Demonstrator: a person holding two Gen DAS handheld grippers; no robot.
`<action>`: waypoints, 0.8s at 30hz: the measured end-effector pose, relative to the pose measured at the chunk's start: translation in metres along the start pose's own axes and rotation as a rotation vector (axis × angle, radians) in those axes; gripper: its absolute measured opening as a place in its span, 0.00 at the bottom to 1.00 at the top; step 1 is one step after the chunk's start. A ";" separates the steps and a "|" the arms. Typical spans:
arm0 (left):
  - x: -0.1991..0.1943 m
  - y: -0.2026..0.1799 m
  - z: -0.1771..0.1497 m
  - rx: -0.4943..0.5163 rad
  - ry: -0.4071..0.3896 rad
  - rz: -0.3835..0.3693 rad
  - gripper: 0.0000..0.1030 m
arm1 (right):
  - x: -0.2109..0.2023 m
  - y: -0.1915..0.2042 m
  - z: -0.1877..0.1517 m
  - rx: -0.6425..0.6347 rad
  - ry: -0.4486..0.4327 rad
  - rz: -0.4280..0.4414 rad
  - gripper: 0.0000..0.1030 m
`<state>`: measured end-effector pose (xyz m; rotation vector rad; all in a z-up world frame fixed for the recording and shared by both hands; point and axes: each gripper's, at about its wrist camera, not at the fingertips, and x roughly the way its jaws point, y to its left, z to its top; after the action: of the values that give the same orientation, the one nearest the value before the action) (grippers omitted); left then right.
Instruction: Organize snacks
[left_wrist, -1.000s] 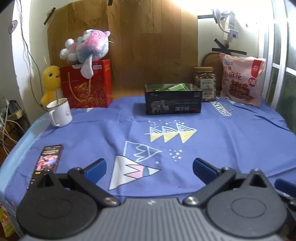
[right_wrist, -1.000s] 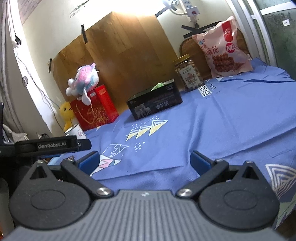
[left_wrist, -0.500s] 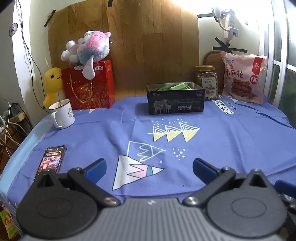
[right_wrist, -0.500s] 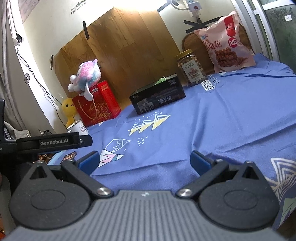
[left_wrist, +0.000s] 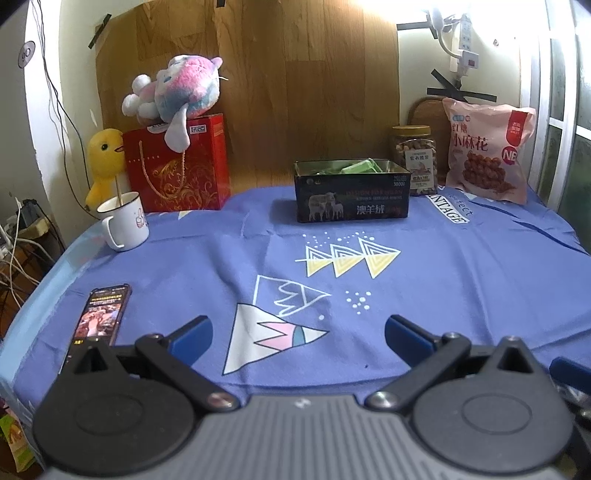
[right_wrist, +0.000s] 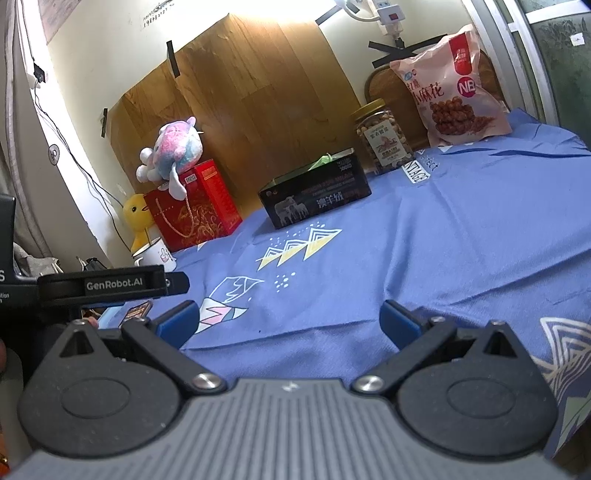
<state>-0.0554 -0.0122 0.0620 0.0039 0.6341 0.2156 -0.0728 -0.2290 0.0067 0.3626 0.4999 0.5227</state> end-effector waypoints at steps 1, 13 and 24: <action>0.001 0.000 0.000 0.000 0.002 -0.003 1.00 | 0.001 0.000 -0.001 0.002 0.004 0.001 1.00; -0.003 -0.009 0.004 0.038 -0.037 0.025 1.00 | -0.009 -0.001 0.002 0.002 -0.045 -0.023 1.00; 0.000 -0.027 0.015 0.060 -0.028 0.005 1.00 | -0.018 -0.007 0.008 -0.011 -0.101 -0.067 1.00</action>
<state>-0.0412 -0.0379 0.0719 0.0663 0.6123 0.2011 -0.0790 -0.2462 0.0164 0.3585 0.4099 0.4403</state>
